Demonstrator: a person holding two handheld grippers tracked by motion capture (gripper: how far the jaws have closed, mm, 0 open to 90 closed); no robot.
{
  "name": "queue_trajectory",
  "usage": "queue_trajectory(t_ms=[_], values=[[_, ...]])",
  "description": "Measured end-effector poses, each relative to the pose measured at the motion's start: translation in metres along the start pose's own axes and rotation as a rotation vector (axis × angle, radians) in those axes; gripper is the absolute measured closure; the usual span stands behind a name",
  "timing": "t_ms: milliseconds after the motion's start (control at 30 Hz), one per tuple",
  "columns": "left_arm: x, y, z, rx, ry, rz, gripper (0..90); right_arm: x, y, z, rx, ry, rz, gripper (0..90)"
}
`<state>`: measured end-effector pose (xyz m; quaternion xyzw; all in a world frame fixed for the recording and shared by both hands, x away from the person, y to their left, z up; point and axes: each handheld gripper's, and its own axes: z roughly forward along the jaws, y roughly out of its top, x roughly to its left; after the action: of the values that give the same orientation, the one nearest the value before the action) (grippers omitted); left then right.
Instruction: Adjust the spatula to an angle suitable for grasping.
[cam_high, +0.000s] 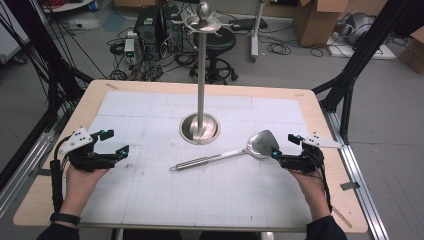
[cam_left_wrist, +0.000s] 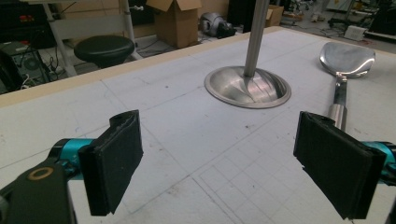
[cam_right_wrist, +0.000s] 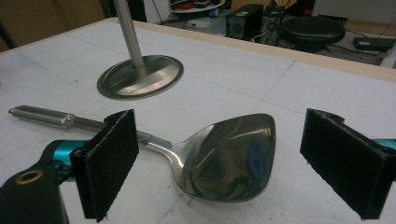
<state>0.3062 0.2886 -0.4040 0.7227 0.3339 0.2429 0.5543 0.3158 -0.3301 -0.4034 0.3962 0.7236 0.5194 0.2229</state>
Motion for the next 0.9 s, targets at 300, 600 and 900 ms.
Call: queue_trajectory(t_ms=[300,600,900], values=[[0.000,0.002,-0.001,-0.003,-0.017,-0.008,16.0,0.000,0.001,0.000,-0.009,0.017,-0.003,10.6],[-0.004,0.006,-0.002,-0.002,-0.012,0.016,16.0,0.000,0.004,0.002,-0.026,0.039,-0.023,10.1],[-0.006,0.008,0.000,-0.008,-0.042,0.026,16.1,0.002,0.012,0.016,-0.008,0.096,-0.083,10.1]])
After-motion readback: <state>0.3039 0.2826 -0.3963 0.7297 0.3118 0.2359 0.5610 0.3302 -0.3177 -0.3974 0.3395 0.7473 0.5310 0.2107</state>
